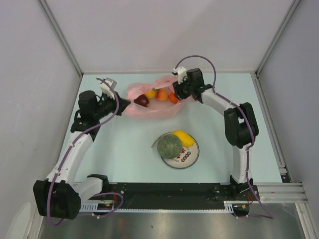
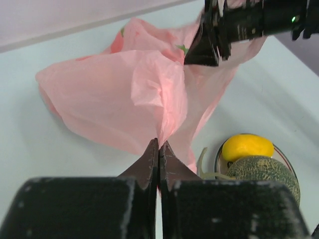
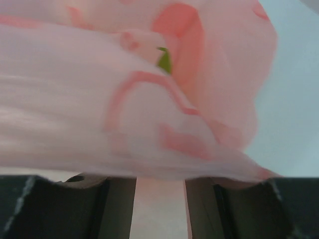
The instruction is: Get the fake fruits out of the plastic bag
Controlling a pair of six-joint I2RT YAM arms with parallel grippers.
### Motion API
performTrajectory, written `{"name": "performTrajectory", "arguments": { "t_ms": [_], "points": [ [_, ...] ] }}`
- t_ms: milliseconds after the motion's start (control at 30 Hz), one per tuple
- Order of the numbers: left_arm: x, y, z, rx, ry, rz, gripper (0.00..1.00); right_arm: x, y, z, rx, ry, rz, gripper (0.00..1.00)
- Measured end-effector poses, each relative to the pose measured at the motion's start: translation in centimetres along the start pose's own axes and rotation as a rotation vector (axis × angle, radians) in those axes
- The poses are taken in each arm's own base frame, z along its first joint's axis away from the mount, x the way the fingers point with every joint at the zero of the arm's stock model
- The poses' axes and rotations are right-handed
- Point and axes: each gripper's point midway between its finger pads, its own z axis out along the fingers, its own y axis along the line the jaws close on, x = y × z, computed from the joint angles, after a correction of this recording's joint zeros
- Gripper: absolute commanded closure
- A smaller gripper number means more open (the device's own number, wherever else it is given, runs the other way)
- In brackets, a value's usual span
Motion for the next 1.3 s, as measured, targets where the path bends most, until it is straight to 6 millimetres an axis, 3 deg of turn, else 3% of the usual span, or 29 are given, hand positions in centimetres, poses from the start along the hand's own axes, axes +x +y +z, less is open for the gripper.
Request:
{"name": "performTrajectory", "arguments": {
  "t_ms": [133, 200, 267, 367, 467, 600, 700, 900, 1100, 1300],
  "points": [
    [-1.9, -0.6, 0.7, 0.043, -0.021, 0.002, 1.00, 4.8, -4.9, -2.2, 0.132, 0.088, 0.048, 0.57],
    [-1.9, -1.2, 1.4, 0.076, -0.013, -0.004, 0.99, 7.0, -7.4, -4.4, 0.202, 0.125, 0.084, 0.57],
    [-1.2, -2.3, 2.0, 0.127, 0.013, -0.011, 1.00, 7.9, -9.3, -7.1, 0.262, 0.133, 0.106, 0.57],
    [0.0, -4.7, 2.8, 0.217, 0.058, -0.024, 1.00, 6.9, -11.1, -11.5, 0.348, 0.098, 0.086, 0.55],
    [0.2, -6.2, 2.9, 0.270, 0.065, -0.017, 1.00, 4.0, -11.4, -15.8, 0.388, 0.014, 0.047, 0.52],
    [0.6, -6.5, 2.8, 0.280, 0.070, -0.017, 0.99, 0.5, -8.4, -17.8, 0.280, -0.085, -0.014, 0.48],
    [1.3, -6.5, 2.5, 0.274, 0.084, -0.026, 1.00, 0.3, -4.8, -16.4, 0.161, -0.083, -0.067, 0.48],
    [1.6, -6.5, 1.5, 0.246, 0.076, -0.021, 1.00, 2.8, 2.5, -11.7, -0.063, -0.004, -0.143, 0.47],
    [1.8, -6.0, 0.6, 0.195, 0.086, 0.004, 1.00, 4.7, 5.4, -8.2, -0.130, 0.043, -0.162, 0.46],
    [4.5, -4.5, -1.3, 0.116, 0.165, 0.127, 1.00, 4.6, 6.6, -4.4, -0.135, 0.045, -0.114, 0.38]
  ]
}}
